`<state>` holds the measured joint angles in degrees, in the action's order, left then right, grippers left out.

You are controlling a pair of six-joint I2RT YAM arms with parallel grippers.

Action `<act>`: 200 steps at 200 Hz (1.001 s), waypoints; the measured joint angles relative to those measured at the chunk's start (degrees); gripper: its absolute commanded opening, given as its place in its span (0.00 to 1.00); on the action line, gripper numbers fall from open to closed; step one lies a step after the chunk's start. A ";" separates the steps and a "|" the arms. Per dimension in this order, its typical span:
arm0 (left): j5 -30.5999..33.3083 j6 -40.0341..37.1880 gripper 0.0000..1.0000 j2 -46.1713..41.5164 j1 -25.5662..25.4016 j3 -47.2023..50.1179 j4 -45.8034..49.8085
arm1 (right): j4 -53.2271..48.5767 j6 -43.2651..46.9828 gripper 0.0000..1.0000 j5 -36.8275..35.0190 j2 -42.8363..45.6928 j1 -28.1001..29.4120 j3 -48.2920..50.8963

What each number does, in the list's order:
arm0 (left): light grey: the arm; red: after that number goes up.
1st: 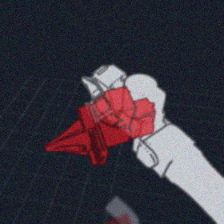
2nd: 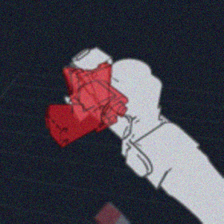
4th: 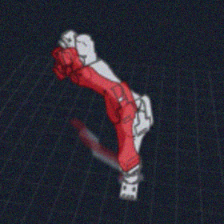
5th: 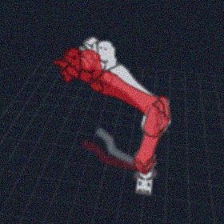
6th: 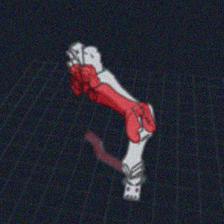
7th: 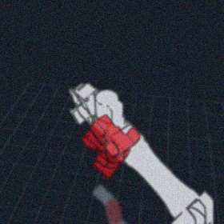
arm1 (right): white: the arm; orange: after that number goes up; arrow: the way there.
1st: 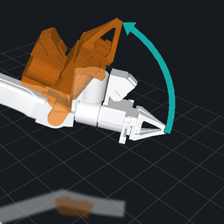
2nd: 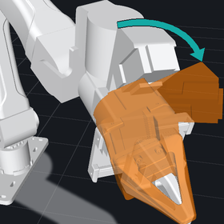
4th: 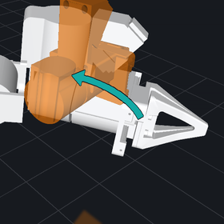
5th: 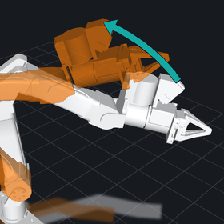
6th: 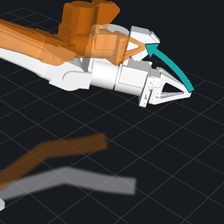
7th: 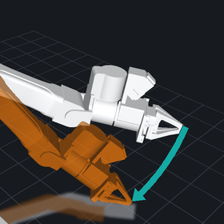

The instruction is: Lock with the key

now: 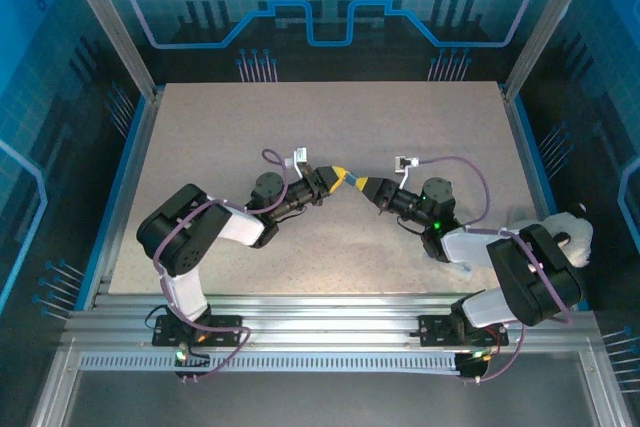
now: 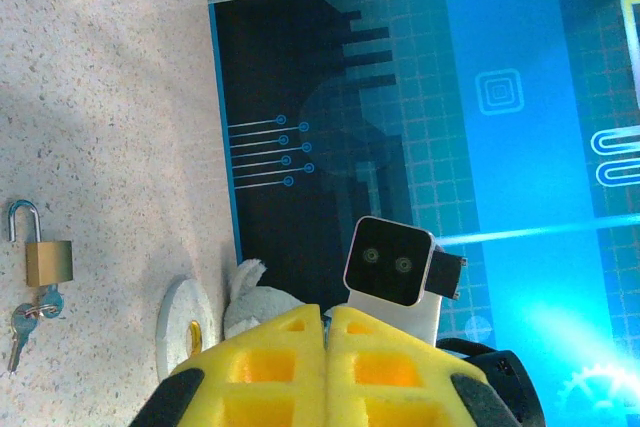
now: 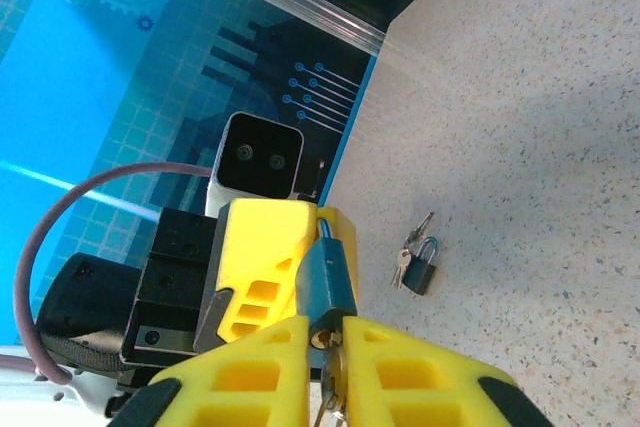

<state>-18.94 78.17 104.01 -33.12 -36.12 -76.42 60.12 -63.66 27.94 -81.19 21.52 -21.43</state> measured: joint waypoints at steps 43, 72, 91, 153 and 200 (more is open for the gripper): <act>0.00 0.39 0.00 0.00 0.07 0.00 -0.20 | -0.04 0.02 0.09 -0.02 0.00 -0.22 0.00; 0.00 0.63 0.00 0.00 0.07 0.00 -0.20 | -0.04 0.02 0.05 -0.04 0.00 -0.22 0.00; 0.00 1.03 0.00 0.00 0.09 0.00 -0.22 | -0.07 0.04 0.01 -0.09 0.00 -0.24 0.00; 0.00 1.05 0.00 0.00 0.09 0.00 -0.24 | -0.11 0.02 0.00 -0.09 0.02 -0.33 0.00; 0.02 1.03 0.00 -0.02 0.11 0.39 -0.52 | -2.58 0.55 0.00 -0.31 1.44 -0.35 0.00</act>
<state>-18.92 79.20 103.98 -33.01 -35.73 -76.95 57.54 -63.11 27.64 -79.75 21.17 -21.43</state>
